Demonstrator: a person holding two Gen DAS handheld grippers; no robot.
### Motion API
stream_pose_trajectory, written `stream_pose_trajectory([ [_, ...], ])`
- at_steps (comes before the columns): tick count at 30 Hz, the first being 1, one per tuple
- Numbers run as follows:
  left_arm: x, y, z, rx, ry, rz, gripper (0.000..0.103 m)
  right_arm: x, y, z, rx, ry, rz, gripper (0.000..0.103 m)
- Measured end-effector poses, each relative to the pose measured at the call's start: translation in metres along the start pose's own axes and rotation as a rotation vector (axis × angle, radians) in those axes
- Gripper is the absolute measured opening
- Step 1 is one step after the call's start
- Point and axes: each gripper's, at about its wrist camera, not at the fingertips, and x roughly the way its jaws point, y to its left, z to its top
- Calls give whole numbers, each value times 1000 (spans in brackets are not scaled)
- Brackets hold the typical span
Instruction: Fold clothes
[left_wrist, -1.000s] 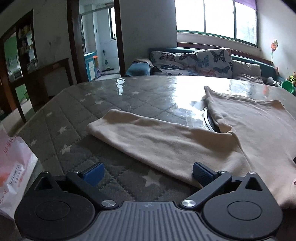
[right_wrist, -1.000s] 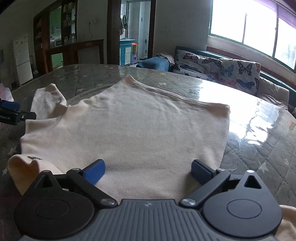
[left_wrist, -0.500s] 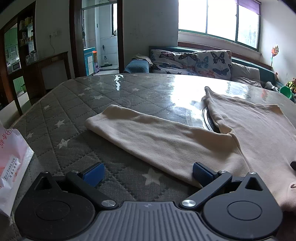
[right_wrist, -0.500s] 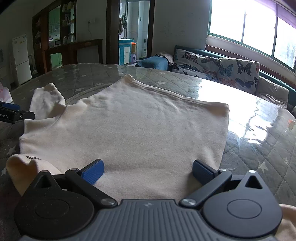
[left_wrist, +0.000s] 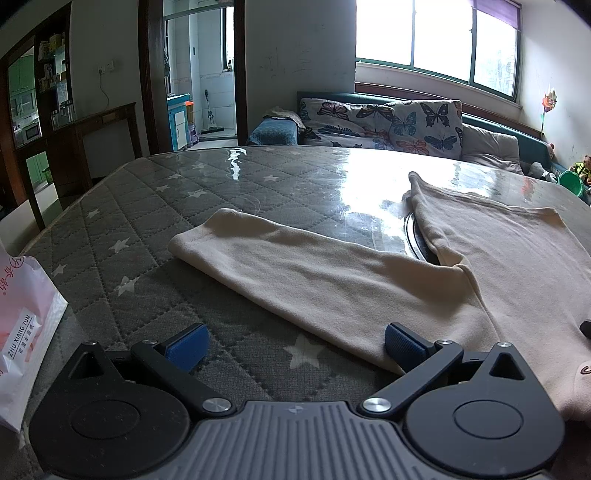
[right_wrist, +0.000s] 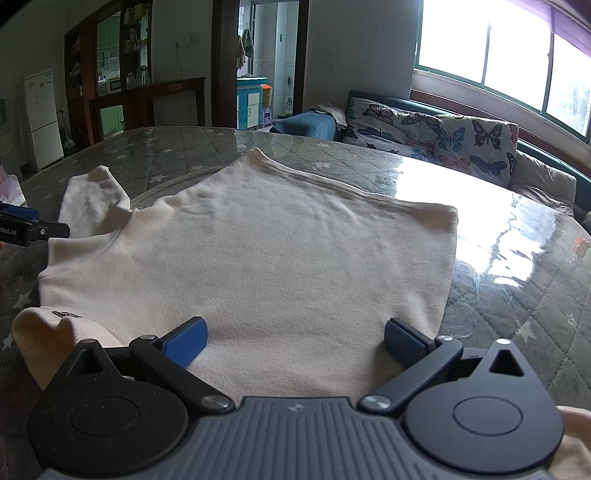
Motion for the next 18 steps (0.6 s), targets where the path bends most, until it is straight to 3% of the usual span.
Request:
stream_pose_trajectory([
  [18, 0, 2, -1, -2, -1, -2, 103, -1, -2, -1, 3, 0, 4, 103],
])
